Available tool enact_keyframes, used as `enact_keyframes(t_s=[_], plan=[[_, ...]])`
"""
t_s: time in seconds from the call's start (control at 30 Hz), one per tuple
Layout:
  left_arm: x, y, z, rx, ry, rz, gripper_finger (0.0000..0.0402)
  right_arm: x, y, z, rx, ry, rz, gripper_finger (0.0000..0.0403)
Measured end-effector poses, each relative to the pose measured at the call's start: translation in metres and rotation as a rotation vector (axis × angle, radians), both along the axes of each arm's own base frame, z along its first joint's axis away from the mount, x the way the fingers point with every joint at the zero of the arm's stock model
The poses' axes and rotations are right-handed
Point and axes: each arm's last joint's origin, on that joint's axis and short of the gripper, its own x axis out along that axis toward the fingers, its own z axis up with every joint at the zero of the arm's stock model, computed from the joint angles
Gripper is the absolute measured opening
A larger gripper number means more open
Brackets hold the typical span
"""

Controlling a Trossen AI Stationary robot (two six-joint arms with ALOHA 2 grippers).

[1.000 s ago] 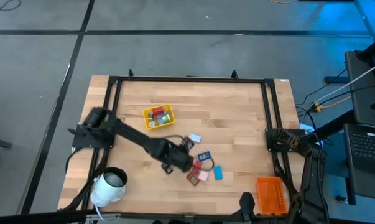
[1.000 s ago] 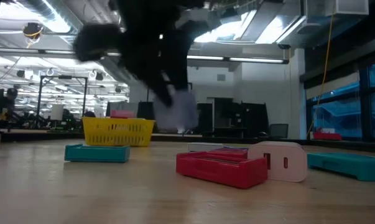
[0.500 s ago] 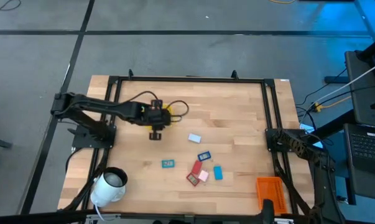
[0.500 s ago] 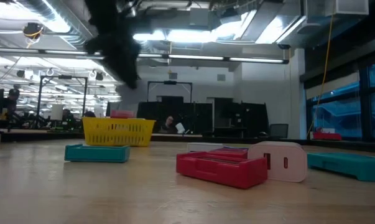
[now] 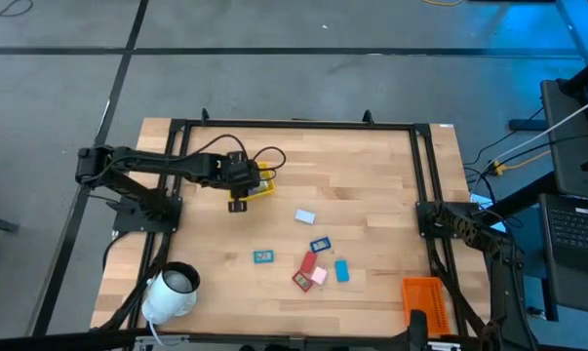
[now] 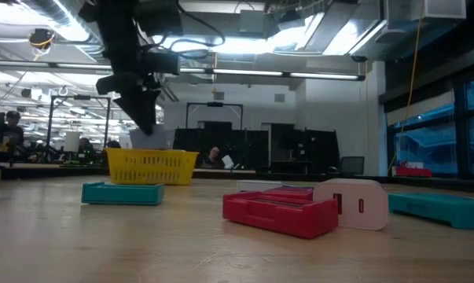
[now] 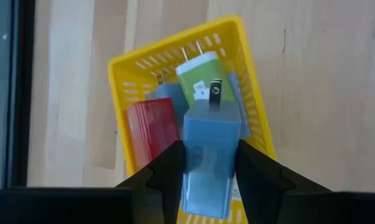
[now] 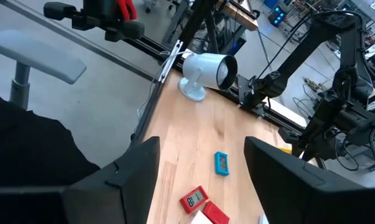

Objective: Pick & Place Office items
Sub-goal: Put the light blue charger adapter into the yellow bin, then put the pink charger adapter into the yellow bin

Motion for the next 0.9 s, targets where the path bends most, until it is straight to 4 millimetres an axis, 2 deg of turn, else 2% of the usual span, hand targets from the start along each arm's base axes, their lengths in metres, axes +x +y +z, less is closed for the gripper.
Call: enact_keyframes(t_s=[0.33,0.47,0.53,0.63,0.73,0.8,0.9], plan=[[0.0,-0.014,0.003,0.074,-0.001,-0.042,0.0227,0.0,0.0,0.0,0.005,0.003,0.001,0.0239],[0.0,-0.022,0.011,0.143,-0.04,-0.067,0.0253,0.0,0.0,0.0,0.005,0.003,0.0,0.0239],[0.002,-0.03,0.019,0.134,-0.119,-0.101,0.0258,0.0,0.0,0.0,0.009,0.003,-0.002,0.0239],[0.008,-0.048,0.031,0.064,-0.276,-0.194,0.0258,0.0,-0.001,0.0,0.009,0.001,-0.007,0.0238],[0.017,-0.075,0.039,0.0,-0.425,-0.304,0.0253,-0.001,-0.001,0.0,0.001,-0.01,-0.015,0.0238],[0.029,-0.096,0.036,-0.031,-0.496,-0.376,0.0249,-0.002,-0.001,0.0,-0.014,-0.019,-0.02,0.0238],[0.05,-0.127,0.018,-0.042,-0.522,-0.458,0.0248,-0.004,-0.002,0.001,-0.046,-0.04,-0.023,0.0238]])
